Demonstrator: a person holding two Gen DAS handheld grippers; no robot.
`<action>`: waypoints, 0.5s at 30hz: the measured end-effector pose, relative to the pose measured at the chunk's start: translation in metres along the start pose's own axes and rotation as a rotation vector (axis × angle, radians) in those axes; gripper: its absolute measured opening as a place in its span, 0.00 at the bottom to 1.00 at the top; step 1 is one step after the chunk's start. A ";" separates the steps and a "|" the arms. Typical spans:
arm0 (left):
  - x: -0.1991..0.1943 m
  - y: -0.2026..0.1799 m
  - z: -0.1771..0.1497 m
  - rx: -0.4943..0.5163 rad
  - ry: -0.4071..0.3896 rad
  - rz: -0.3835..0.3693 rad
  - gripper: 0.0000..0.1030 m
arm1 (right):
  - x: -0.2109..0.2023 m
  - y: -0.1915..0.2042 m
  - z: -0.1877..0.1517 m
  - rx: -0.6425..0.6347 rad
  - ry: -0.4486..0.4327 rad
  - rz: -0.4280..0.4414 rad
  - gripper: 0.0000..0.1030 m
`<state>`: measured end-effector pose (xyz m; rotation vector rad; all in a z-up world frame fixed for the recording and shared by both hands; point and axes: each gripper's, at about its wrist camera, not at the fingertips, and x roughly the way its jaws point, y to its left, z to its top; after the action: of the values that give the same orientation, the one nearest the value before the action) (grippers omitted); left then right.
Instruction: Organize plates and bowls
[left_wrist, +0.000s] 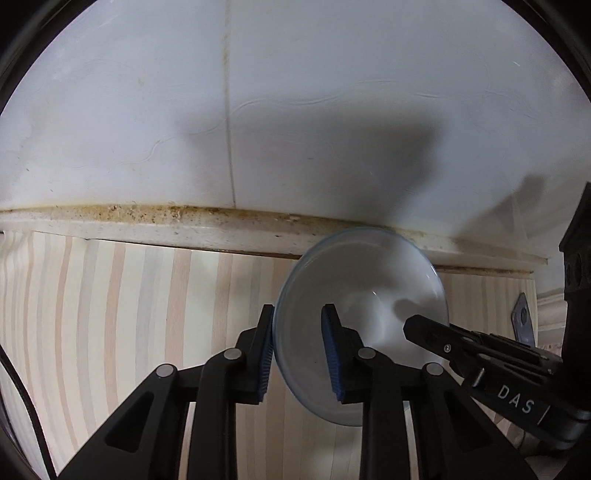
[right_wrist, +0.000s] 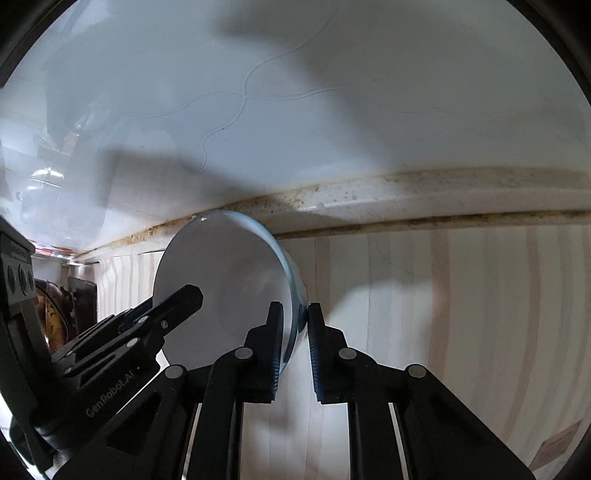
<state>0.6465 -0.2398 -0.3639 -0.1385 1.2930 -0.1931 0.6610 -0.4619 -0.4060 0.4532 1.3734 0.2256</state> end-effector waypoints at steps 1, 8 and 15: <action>-0.004 -0.003 -0.003 0.010 -0.006 0.004 0.22 | -0.003 -0.001 -0.003 0.000 0.000 0.001 0.14; -0.049 -0.025 -0.027 0.051 -0.049 -0.027 0.22 | -0.047 -0.002 -0.037 -0.007 -0.026 -0.009 0.14; -0.105 -0.050 -0.069 0.110 -0.080 -0.061 0.22 | -0.116 -0.003 -0.092 -0.002 -0.088 -0.031 0.14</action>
<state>0.5495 -0.2657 -0.2736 -0.0911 1.1963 -0.3070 0.5487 -0.4957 -0.3156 0.4352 1.2932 0.1801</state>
